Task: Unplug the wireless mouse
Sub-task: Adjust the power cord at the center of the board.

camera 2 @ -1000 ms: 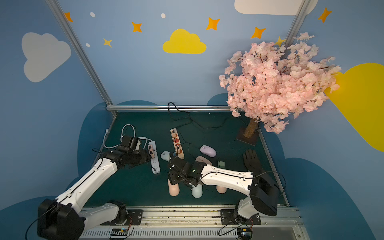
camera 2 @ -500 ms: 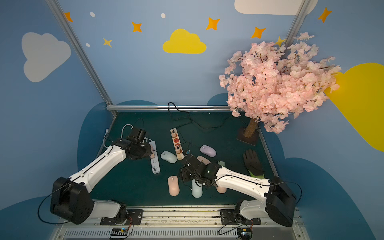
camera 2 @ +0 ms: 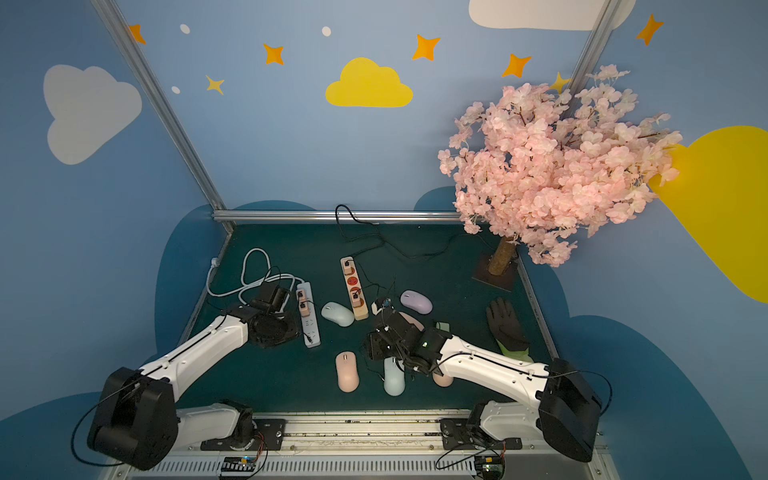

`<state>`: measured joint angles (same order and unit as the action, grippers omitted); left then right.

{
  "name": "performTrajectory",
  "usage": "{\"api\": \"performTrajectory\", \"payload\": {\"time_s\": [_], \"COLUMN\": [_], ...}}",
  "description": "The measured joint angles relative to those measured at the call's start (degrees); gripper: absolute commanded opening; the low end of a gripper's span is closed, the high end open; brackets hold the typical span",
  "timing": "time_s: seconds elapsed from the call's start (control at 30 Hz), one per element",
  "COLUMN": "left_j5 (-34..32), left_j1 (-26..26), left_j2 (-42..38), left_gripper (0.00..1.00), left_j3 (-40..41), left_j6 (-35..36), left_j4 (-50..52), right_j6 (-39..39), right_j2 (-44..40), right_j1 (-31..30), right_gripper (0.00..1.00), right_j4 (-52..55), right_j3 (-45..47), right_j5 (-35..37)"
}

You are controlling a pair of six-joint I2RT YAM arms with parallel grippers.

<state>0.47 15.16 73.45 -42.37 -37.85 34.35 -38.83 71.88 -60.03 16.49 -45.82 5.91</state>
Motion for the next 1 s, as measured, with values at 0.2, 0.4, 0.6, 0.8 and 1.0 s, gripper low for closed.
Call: {"api": "performTrajectory", "payload": {"time_s": [0.2, 0.4, 0.6, 0.8, 1.0], "left_j5": [3.5, 7.54, 9.22, 6.84, 1.75], "left_j1": [-4.07, -6.75, -6.93, -7.26, -8.48], "left_j2": [1.25, 5.66, 9.81, 9.35, 4.96], "left_gripper": [0.43, 0.37, 0.18, 0.04, 0.04], "left_j3": [0.92, 0.92, 0.68, 0.37, -1.79], "left_j6": [-0.9, -0.72, -0.66, -0.55, -0.52], "left_j4": [-6.71, -12.76, -15.04, -13.4, -7.72], "right_j6": [-0.22, -0.42, -0.83, -0.94, -0.98], "right_j2": [0.02, 0.52, 0.55, 0.55, 0.59], "right_j1": [0.0, 0.0, 0.04, 0.11, 0.31], "right_gripper": [0.54, 0.54, 0.54, 0.54, 0.54], "right_j4": [-0.04, -0.48, -0.52, -0.55, -0.59], "right_j3": [0.0, 0.09, 0.2, 0.31, 0.42], "right_j5": [-0.5, -1.18, -1.36, -1.38, -1.75]}}
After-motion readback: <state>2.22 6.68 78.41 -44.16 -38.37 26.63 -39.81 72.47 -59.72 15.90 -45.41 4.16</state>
